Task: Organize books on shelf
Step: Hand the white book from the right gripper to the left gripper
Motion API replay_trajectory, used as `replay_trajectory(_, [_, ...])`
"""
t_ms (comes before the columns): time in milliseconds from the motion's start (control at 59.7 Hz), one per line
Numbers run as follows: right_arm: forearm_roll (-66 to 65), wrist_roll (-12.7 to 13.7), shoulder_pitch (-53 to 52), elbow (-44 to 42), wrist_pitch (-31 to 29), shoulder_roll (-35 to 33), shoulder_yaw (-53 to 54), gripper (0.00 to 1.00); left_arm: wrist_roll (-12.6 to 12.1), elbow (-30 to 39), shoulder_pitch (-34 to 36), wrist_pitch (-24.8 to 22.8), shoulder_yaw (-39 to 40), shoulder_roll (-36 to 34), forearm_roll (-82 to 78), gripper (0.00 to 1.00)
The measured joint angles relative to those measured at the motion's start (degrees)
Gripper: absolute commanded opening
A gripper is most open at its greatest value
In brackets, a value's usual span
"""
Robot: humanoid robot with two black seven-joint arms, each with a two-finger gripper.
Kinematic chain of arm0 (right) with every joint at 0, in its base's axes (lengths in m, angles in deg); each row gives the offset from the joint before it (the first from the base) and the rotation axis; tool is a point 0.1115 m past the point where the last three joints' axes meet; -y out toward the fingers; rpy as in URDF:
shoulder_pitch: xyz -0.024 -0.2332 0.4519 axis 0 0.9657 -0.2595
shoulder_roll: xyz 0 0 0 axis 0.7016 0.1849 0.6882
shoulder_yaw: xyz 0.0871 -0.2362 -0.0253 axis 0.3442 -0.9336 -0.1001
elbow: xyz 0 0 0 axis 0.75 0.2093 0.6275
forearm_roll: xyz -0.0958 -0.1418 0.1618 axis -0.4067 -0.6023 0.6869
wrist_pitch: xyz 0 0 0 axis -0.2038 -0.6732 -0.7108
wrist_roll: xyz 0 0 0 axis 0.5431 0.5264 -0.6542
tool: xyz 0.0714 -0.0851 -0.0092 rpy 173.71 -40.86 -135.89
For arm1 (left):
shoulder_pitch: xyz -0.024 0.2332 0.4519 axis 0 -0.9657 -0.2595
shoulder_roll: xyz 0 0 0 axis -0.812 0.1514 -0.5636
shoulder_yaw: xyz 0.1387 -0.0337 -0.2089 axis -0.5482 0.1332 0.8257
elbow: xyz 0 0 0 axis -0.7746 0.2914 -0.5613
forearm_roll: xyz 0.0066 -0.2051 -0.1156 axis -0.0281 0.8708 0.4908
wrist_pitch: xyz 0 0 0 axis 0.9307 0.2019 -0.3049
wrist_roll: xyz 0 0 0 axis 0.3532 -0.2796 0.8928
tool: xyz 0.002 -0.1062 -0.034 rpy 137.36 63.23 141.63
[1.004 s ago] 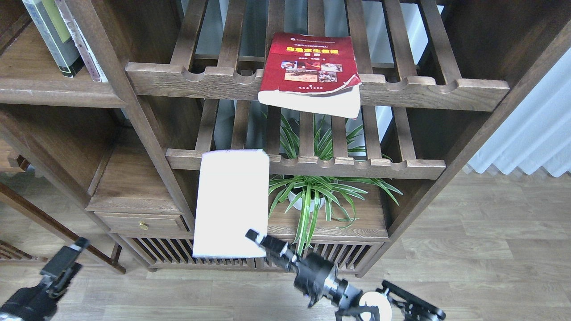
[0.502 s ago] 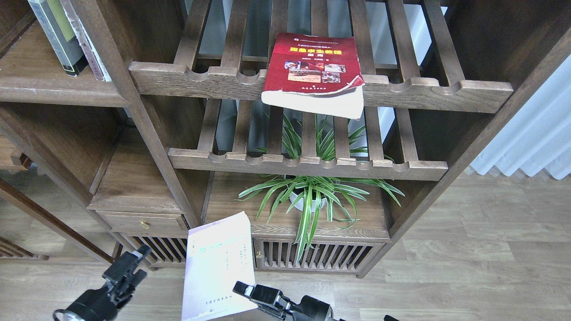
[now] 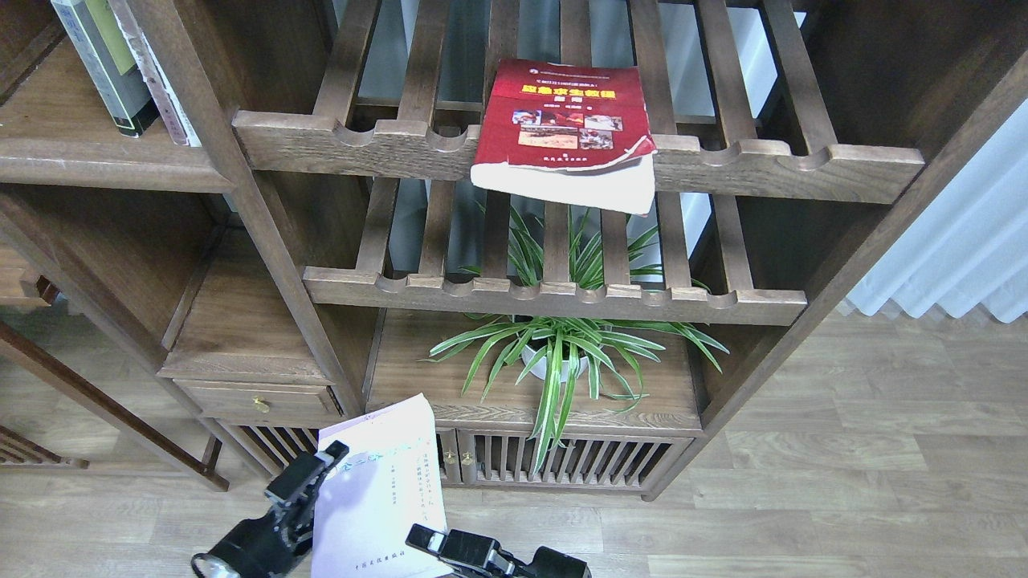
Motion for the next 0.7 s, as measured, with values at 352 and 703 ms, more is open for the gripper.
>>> replay_trajectory(352, [-0.08, 0.01, 0.85, -0.16, 0.06, 0.00, 0.36, 0.04, 2.38, -0.04, 0.33, 0.00, -1.59, -0.15, 0.73, 0.64])
replay_trajectory(703, [0.13, -0.02, 0.99, -0.17, 0.07, 0.05, 0.32, 0.04, 2.02, 0.01, -1.61, -0.01, -2.31, -6.10, -0.21, 0.94])
